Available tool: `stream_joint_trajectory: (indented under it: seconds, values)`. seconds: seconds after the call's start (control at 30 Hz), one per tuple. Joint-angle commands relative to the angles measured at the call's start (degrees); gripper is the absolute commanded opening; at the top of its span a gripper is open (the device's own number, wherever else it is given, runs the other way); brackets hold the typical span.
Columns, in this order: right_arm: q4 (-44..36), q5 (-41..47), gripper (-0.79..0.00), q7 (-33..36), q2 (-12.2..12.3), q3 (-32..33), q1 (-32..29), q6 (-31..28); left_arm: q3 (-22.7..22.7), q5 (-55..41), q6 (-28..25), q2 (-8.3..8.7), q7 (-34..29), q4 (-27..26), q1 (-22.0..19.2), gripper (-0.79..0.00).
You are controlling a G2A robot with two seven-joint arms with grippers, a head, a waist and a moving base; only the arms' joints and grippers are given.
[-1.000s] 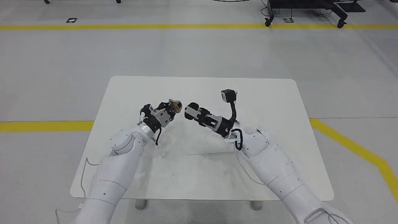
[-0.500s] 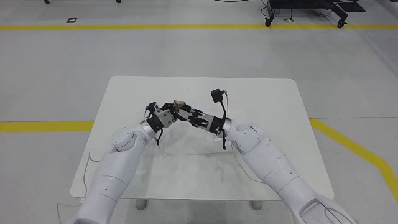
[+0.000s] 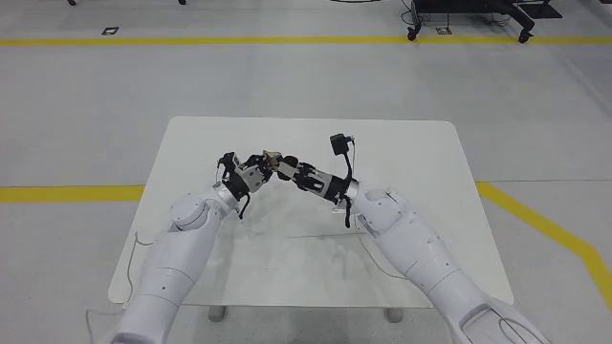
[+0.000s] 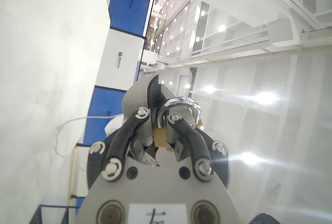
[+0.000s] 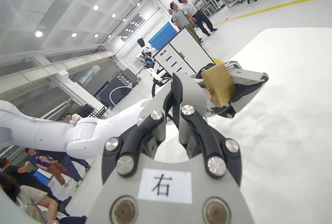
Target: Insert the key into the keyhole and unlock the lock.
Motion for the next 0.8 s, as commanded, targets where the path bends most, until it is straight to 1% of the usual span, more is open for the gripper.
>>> stream_joint_trajectory:
  seconds: [0.0, 0.03, 0.13, 0.33, 0.37, 0.4, 0.43, 0.47, 0.53, 0.6, 0.63, 0.77]
  values:
    - [-2.42, -10.68, 0.000, -3.71, 0.61, 1.47, -0.62, 4.88, -0.14, 5.44, -4.19, 0.24, 4.66, -1.77, 0.80, -0.785]
    - [-2.42, -10.68, 0.000, -3.71, 0.61, 1.47, -0.62, 4.88, -0.20, 7.70, -5.73, 0.36, 6.64, -2.93, 1.35, -0.785]
    - [-2.42, -10.68, 0.000, -3.71, 0.61, 1.47, -0.62, 4.88, -0.49, 11.77, -7.50, 0.59, 10.87, -5.86, 3.08, -0.785]
    - [-2.58, -11.34, 0.000, -3.25, 0.64, 1.22, -0.85, 5.17, -0.72, 17.01, -7.28, 0.92, 15.06, -9.64, 5.14, -0.785]
    - [-3.05, -9.48, 0.000, -3.07, 0.56, 1.06, -1.48, 4.89, -0.71, 17.32, -7.32, 0.93, 15.48, -10.11, 5.45, -0.785]
    - [-3.31, -5.78, 0.000, -2.46, 0.43, 0.93, -1.99, 3.74, -0.79, 17.48, -7.42, 0.94, 15.90, -10.52, 5.68, -0.785]
    - [-3.09, -2.25, -0.172, -1.32, 0.36, 0.88, -2.16, 2.75, -0.85, 18.09, -7.72, 0.96, 16.45, -10.89, 5.90, -0.785]
    - [-2.65, -0.76, -0.400, 0.09, 0.40, 0.98, -1.78, 2.81, -0.86, 18.45, -8.02, 0.97, 16.76, -11.29, 6.14, -0.785]
    - [-1.84, 0.38, -0.456, 1.52, 0.40, 0.97, -1.27, 4.20, -0.88, 19.06, -8.23, 0.99, 17.29, -11.83, 6.54, -0.785]
    - [-0.90, -0.26, -0.536, 2.17, 0.32, 0.66, -0.66, 6.51, -0.96, 19.32, -8.12, 1.00, 17.72, -12.19, 6.76, -0.785]
    - [-0.73, -0.34, -0.557, 2.10, 0.24, 0.48, -0.50, 7.10, -0.99, 19.72, -8.33, 1.01, 18.16, -12.38, 6.86, -0.785]
    - [-0.03, -0.88, -0.594, 2.07, -0.04, -0.37, -0.05, 8.21, -0.69, 20.98, -8.28, 0.99, 18.78, -12.99, 7.28, -0.785]
